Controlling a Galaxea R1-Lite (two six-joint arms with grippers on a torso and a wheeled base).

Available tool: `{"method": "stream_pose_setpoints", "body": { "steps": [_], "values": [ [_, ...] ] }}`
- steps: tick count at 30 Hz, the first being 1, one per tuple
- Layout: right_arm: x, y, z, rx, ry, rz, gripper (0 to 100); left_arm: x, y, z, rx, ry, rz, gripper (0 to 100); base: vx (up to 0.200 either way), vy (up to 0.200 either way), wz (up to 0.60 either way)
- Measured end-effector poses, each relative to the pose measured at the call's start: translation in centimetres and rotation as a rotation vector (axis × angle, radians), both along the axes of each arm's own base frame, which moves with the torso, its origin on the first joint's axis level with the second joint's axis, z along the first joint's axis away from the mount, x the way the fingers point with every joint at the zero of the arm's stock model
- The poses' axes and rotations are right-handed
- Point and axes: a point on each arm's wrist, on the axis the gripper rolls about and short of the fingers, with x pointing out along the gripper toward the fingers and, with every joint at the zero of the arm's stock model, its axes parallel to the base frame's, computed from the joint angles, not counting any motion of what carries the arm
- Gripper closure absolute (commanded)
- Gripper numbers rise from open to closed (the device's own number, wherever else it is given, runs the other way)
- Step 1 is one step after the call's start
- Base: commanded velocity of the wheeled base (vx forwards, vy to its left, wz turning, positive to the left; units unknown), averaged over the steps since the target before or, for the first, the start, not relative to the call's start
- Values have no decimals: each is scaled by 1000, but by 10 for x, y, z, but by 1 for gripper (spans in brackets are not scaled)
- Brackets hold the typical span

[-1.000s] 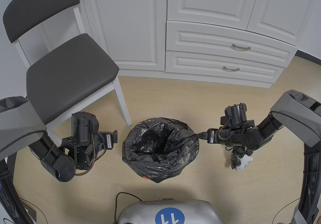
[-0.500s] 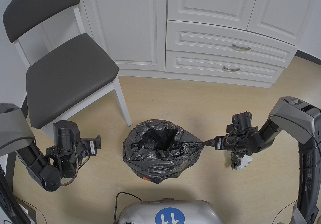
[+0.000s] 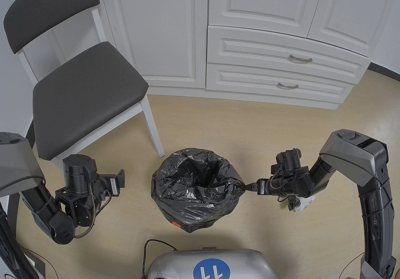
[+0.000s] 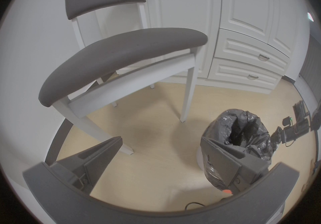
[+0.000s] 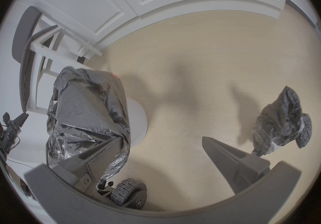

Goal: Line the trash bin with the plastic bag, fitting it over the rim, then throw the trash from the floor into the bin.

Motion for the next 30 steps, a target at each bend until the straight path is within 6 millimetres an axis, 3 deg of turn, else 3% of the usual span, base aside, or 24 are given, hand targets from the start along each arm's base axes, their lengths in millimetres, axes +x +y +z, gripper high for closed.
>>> {"method": "stream_pose_setpoints", "body": {
  "steps": [9,19,30],
  "values": [
    [-2,9,-7,6,21,22,0,5,-18,-18,19,45,-61,0,0,0,0],
    [-17,21,-13,-8,58,58,0,20,-39,-58,11,129,-176,0,0,0,0],
    [-25,24,-13,-18,70,70,0,32,-35,-86,-26,186,-227,0,0,0,0]
  ]
}}
